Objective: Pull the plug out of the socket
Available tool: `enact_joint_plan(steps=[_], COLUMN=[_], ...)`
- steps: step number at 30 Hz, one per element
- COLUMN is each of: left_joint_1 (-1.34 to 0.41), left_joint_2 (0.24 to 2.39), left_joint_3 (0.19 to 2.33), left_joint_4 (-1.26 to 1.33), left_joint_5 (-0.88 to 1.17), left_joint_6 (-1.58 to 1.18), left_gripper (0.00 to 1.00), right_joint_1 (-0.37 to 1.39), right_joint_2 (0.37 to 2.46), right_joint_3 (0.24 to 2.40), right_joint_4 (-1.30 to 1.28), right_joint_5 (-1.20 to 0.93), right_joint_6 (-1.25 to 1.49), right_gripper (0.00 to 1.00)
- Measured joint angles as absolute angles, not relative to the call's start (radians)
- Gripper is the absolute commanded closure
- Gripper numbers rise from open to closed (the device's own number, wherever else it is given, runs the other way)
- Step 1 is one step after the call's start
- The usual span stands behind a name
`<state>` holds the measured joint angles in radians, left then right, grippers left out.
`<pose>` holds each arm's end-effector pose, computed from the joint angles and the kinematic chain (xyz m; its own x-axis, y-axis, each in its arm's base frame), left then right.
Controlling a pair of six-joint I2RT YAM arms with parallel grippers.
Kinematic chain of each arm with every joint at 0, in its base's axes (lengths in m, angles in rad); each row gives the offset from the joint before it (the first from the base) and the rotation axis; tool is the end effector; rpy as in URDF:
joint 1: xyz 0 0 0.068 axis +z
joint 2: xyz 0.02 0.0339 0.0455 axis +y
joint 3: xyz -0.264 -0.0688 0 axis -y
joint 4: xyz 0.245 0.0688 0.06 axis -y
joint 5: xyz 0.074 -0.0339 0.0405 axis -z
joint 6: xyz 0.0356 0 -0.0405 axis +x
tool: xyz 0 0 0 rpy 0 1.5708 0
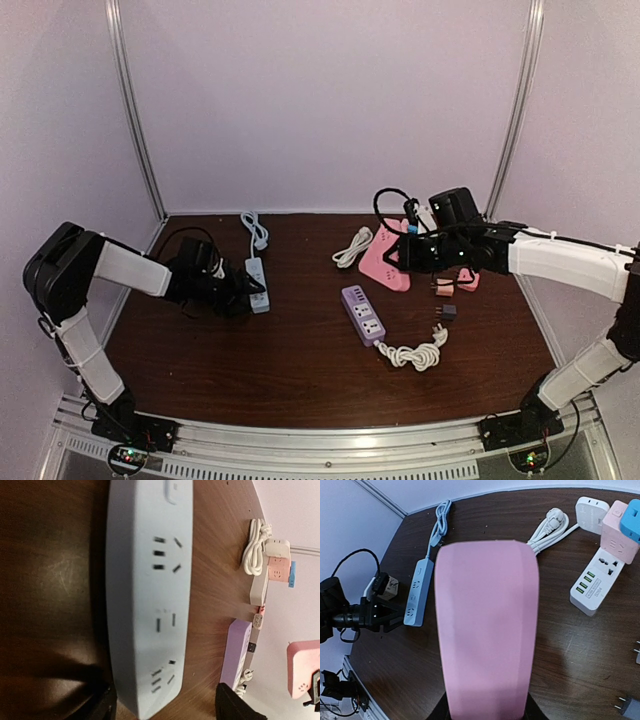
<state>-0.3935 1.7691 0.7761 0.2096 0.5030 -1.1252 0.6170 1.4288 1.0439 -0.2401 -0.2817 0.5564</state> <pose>0.2988 -0.1426 0.1256 -0.8687 -0.4954 0.0016 -0.3074 0.5365 -0.7860 0.2553 0.1932 0.2752 -0.7959 0.0574 -0.6027 -0.3761 0.7333 0.5664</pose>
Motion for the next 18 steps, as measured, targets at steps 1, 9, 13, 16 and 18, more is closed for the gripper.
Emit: enact_joint_plan(steps=[1,9,13,16,18], left_joint_1=[-0.394,-0.432,-0.467,-0.493,-0.509], left_joint_2=[1.755,1.635,1.58,1.538,1.514], left_joint_3=[0.776,0.8,0.82,0.841,0.854], left_joint_4=[0.19,0.001,-0.091,-0.154,-0.183], left_joint_5=[0.502,0.487,0.474,0.458,0.448], left_joint_6=[-1.108,-0.96,-0.889,-0.839,-0.813], left_gripper=[0.27,0.18,0.15,0.13,0.13], right_joint_1=[0.617,0.617,0.606,0.571,0.536], right_joint_2=[1.429,1.426,1.433,1.447,1.452], right_joint_3=[1.058,1.126,1.127,1.127,1.127], right_joint_4=[-0.271,-0.493,-0.622,-0.707,-0.751], right_joint_5=[-0.247,0.076,0.247,0.35,0.402], right_joint_6=[0.541,0.446,0.433,0.439,0.447], right_gripper=[1.0,1.0,1.0,1.0,1.0])
